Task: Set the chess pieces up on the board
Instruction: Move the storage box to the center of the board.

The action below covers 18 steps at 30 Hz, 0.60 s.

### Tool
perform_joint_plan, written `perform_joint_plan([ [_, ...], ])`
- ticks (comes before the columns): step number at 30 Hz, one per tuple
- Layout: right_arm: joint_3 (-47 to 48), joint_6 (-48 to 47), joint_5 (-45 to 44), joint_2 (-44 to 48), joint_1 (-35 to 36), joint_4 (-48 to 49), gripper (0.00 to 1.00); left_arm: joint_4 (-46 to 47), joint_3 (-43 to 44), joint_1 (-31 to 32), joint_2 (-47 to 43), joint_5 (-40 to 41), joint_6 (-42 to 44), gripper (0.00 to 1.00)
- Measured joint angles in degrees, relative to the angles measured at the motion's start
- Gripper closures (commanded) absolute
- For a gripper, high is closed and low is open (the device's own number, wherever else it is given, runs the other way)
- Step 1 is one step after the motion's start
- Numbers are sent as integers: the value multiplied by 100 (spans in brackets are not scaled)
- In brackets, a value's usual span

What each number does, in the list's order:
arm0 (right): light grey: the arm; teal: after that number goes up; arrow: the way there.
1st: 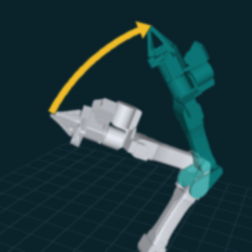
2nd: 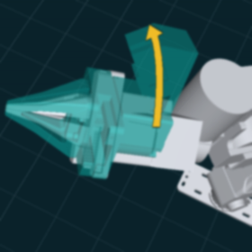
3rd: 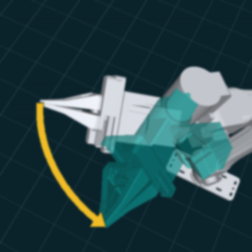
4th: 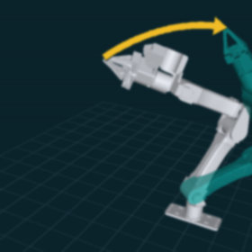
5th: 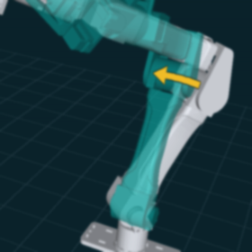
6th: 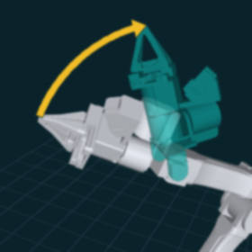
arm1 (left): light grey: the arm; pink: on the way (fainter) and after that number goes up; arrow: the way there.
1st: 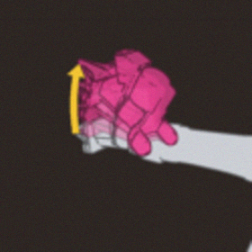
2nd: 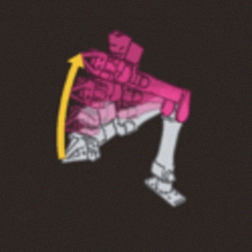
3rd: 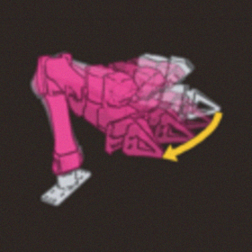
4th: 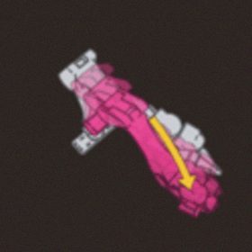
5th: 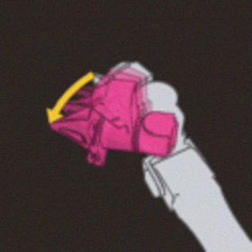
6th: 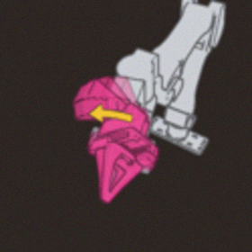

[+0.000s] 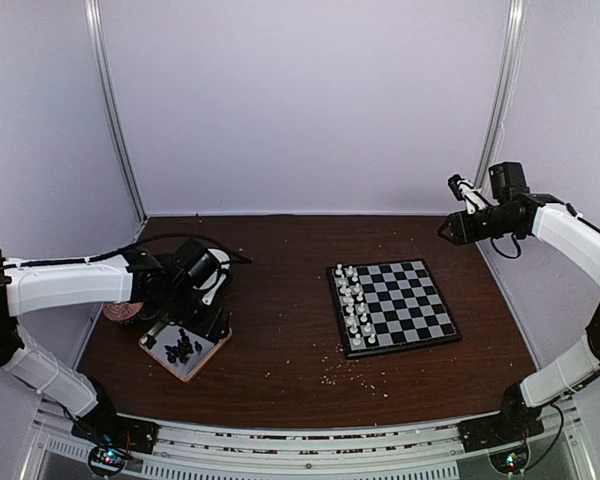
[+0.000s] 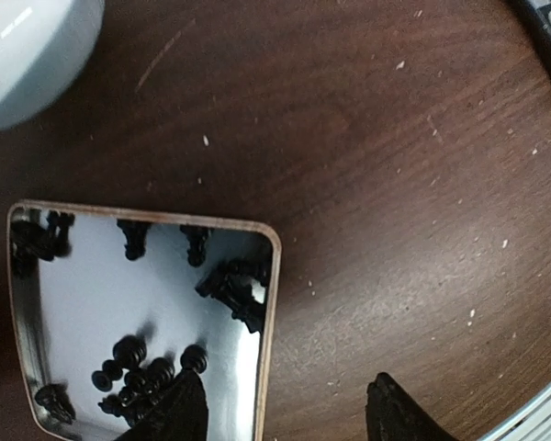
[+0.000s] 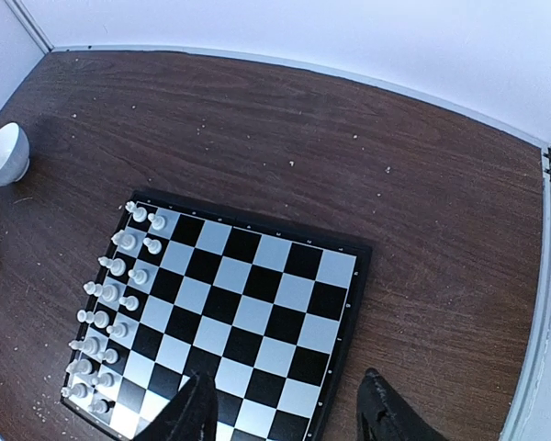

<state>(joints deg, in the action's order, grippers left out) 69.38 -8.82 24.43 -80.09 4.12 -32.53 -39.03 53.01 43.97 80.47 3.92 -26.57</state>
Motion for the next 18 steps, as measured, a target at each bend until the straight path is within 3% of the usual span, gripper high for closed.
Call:
perform_joint_plan([
  [18,-44,2,262,0,-2,-81,48,-103,-94,35,1287,-140,-142,54],
])
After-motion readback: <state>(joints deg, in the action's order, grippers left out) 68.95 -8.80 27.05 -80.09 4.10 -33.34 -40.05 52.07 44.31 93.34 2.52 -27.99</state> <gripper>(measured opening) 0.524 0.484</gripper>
